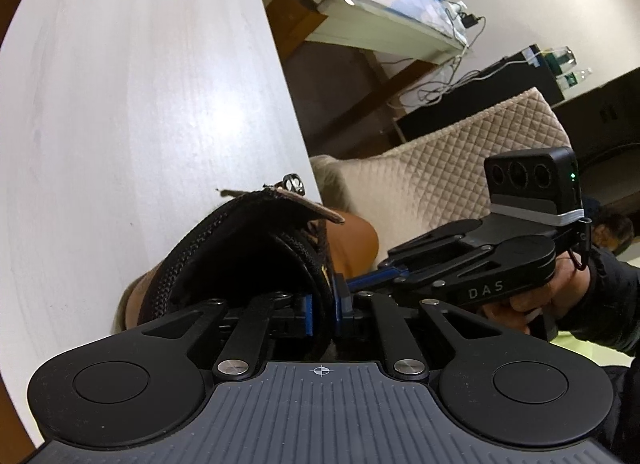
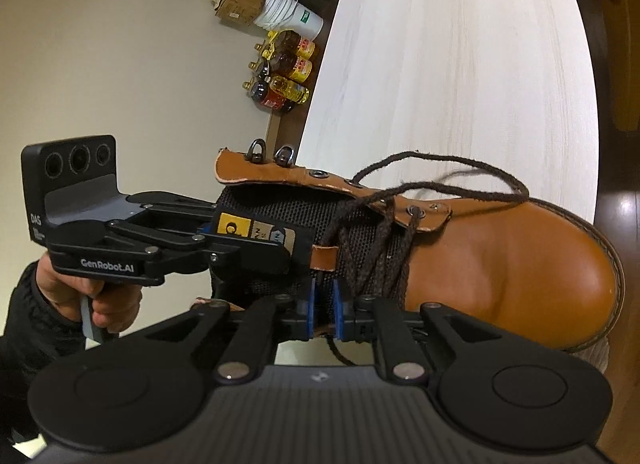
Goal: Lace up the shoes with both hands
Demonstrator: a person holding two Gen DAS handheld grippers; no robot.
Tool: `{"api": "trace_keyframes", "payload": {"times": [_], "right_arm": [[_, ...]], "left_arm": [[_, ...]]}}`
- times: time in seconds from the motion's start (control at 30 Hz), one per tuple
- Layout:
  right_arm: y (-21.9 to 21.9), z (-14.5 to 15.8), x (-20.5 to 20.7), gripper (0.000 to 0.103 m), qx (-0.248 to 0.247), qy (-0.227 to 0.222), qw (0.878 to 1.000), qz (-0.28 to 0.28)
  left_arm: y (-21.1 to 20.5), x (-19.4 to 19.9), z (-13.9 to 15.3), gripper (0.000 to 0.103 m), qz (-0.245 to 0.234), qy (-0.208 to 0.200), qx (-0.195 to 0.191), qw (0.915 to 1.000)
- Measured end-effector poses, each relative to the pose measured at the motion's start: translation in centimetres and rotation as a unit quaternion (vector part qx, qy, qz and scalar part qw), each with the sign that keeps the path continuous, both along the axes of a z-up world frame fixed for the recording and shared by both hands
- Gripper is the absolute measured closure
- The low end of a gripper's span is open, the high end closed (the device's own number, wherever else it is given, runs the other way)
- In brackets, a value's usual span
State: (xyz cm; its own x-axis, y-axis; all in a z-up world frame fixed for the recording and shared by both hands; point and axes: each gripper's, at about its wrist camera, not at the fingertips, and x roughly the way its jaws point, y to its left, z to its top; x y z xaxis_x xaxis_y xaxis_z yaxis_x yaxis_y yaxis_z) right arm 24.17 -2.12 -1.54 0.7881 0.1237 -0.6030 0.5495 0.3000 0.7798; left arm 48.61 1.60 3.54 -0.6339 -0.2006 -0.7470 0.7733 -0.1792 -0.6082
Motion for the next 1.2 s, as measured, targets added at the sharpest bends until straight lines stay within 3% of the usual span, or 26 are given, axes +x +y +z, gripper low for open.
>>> {"api": "trace_keyframes", "payload": {"times": [0.1,0.17,0.27,0.47,0.63,0.93,1.03,1.2], "right_arm": [[-0.1,-0.2,0.2,0.091,-0.009,0.000,1.000,0.006],[-0.2,-0.3,0.3,0.100,-0.014,-0.002,1.000,0.009],[-0.1,0.1,0.5,0.102,-0.026,-0.002,0.999,0.022],[0.1,1.0,-0.9,0.102,0.010,-0.012,0.999,0.040],[-0.3,0.9,-0.3,0.089,0.001,0.004,1.000,0.020],[0.2,1.0,0.4,0.090,-0.005,0.020,1.000,-0.003],[0.3,1.2,0.2,0.100,-0.012,0.021,1.000,-0.004],[0.5,1.6,0.0,0.102,-0.015,0.017,1.000,0.005]], "left_arm": [[0.0,-0.1,0.0,0.094,-0.003,0.000,-0.001,1.0000],[0.0,0.0,0.0,0.094,-0.003,-0.001,-0.002,1.0000],[-0.1,0.3,-0.1,0.094,-0.001,0.001,0.000,1.0000],[-0.1,0.7,-0.5,0.093,0.007,0.008,0.004,0.9999],[-0.4,0.7,-0.8,0.093,0.017,0.019,0.014,0.9996],[-0.5,0.8,-1.1,0.095,0.015,0.035,0.021,0.9990],[-0.6,1.0,-1.2,0.095,0.015,0.039,0.022,0.9989],[-0.6,1.3,-1.2,0.094,0.009,0.043,0.024,0.9988]]}}
